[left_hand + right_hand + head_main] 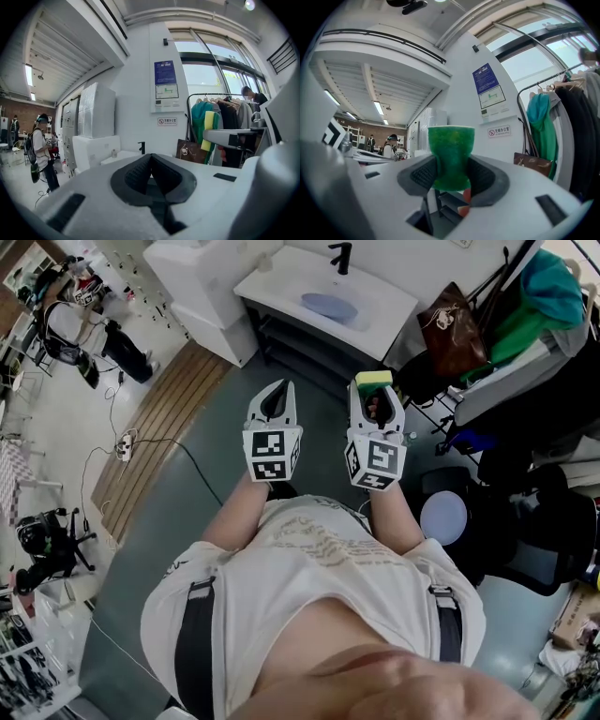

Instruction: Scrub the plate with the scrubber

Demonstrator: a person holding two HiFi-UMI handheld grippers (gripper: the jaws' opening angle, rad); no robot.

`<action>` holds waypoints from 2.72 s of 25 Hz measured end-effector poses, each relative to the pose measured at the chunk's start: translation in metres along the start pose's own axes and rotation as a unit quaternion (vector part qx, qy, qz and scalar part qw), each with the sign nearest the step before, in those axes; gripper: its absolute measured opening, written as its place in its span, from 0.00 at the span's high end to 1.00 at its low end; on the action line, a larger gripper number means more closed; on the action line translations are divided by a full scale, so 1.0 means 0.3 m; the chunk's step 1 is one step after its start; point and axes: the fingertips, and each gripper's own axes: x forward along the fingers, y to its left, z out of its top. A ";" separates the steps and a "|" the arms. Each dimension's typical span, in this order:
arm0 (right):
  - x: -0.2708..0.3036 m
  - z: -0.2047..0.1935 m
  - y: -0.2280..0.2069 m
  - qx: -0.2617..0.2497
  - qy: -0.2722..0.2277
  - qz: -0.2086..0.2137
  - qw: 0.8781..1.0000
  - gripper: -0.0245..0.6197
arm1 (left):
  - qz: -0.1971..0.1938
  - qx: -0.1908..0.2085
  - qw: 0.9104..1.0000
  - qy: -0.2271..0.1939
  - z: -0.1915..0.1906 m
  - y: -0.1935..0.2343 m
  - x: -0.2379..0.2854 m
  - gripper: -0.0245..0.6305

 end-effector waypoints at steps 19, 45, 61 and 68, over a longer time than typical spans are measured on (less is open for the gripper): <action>0.345 -0.068 -0.012 -0.028 0.019 -0.006 0.999 0.65 | -0.042 -0.021 0.999 -0.001 -0.013 0.119 0.347 0.93; 1.086 -0.137 -0.077 -0.011 0.043 -0.102 0.994 0.64 | -0.137 -0.008 0.990 0.038 0.048 0.498 1.087 0.93; 1.396 -0.203 -0.298 0.003 0.050 -0.097 0.994 0.64 | -0.121 0.001 0.991 0.059 0.059 0.523 1.452 0.93; 1.555 -0.230 -0.433 0.014 0.054 -0.075 0.996 0.64 | -0.101 0.012 0.992 0.075 0.070 0.490 1.630 0.93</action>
